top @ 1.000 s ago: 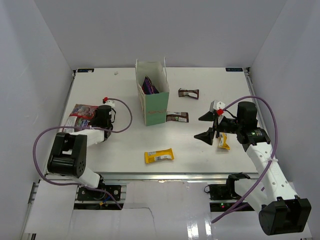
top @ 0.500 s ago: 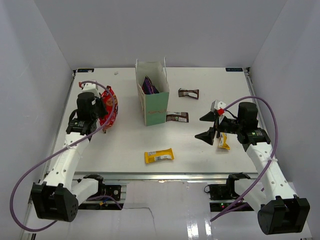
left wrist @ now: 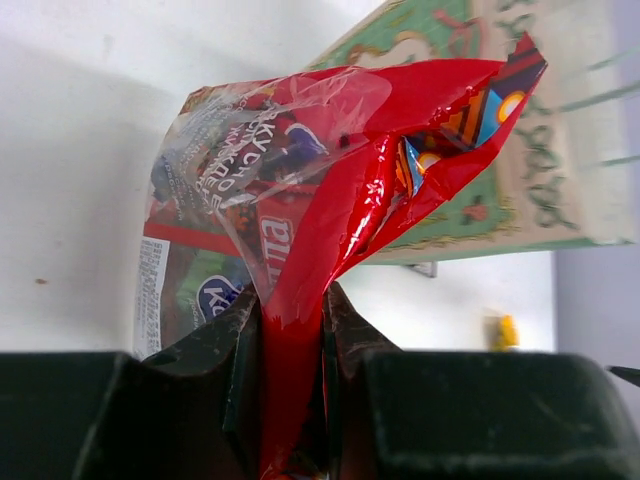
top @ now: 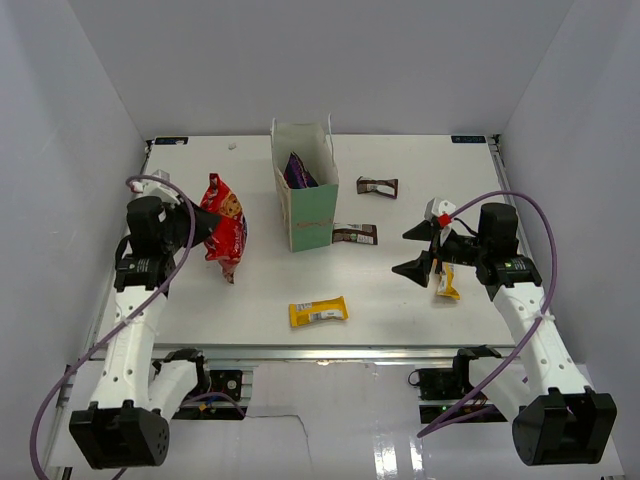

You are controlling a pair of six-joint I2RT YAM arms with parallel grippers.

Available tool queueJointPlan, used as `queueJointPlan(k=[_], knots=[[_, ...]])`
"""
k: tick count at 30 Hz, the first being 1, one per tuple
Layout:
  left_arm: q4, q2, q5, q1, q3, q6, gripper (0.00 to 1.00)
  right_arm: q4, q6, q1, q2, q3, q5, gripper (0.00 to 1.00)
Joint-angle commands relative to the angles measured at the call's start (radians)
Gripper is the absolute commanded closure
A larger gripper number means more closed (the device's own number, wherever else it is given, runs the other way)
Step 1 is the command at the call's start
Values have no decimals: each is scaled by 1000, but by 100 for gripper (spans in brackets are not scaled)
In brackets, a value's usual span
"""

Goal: Place the snacks into the paper bag

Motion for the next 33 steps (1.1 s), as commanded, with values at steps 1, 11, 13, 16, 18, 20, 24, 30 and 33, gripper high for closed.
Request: queueJointPlan(k=[1,11,13,16,18,20,24,30,33], knots=[[139,-112,114,14,85,-127,100,36,8,-7,2,-10,-26,5],[358,-115,330,14,225,-491,100,42,14,-12,10,-11,-23,5],[366,-70,350,11,321,-512,100,45,17,-14,11,-13,-23,5],[378,-13,364,-7,432,-549,100,48,17,-14,16,-13,-21,5],[398,49,369,-20,533,-586,100,48,17,-17,17,-14,-19,5],[422,117,370,-68,625,-624,100,49,17,-15,20,-14,-16,5],[456,257,380,-116,768,-678,100,52,20,-17,23,-16,-13,4],[481,430,363,-193,923,-689,100,62,25,-20,27,-20,-10,4],[481,487,340,-196,955,-683,100,62,27,-21,27,-22,-10,5]])
